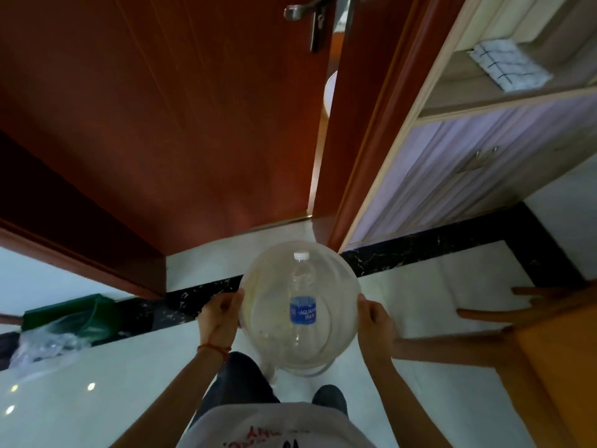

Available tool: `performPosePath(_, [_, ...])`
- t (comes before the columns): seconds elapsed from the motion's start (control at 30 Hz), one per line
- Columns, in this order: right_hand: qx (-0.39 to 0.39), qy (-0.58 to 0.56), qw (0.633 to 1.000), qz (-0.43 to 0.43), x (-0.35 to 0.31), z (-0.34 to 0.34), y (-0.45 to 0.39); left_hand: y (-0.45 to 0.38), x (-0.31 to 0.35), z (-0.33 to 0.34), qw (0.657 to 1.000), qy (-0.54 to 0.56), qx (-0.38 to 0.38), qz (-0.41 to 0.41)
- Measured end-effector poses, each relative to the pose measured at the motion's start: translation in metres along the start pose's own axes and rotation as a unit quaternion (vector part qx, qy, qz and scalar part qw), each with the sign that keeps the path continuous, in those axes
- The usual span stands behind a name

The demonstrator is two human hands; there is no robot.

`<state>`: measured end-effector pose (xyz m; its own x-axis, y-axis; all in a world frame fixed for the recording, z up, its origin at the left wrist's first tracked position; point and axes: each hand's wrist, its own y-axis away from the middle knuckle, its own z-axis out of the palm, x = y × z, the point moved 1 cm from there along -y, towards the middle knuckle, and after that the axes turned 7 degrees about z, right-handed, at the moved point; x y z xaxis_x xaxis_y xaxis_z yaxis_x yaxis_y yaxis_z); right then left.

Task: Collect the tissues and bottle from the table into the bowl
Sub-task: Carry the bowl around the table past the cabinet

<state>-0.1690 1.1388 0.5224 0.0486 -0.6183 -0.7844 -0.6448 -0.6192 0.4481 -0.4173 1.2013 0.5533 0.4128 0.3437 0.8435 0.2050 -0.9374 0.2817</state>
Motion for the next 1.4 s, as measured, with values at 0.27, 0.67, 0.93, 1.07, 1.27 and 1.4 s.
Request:
performPosePath(0.27, [0.069,-0.053,0.993,0.077,-0.03,0.005,-0.028,-0.075,0.047,0.032,0.993,-0.02,-0.091,0.065])
performPosePath(0.67, [0.193,-0.147,0.961,0.135,-0.029,-0.082,-0.079,-0.096,0.117,0.168,0.967,-0.04,-0.233,0.098])
performPosePath(0.93, [0.264,-0.186,0.934,0.151,-0.018,-0.136,-0.101,-0.085,0.171,0.245,0.939,-0.06,-0.31,0.132])
performPosePath(1.07, [0.298,-0.214,0.915,0.166,-0.017,-0.156,-0.114,-0.088,0.191,0.283,0.921,-0.077,-0.347,0.156])
performPosePath(1.27, [0.352,-0.228,0.889,0.186,-0.019,-0.184,-0.146,-0.091,0.226,0.354,0.896,-0.088,-0.399,0.175])
performPosePath(1.4, [0.393,-0.24,0.862,0.209,-0.021,-0.202,-0.17,-0.1,0.251,0.406,0.874,-0.114,-0.434,0.188])
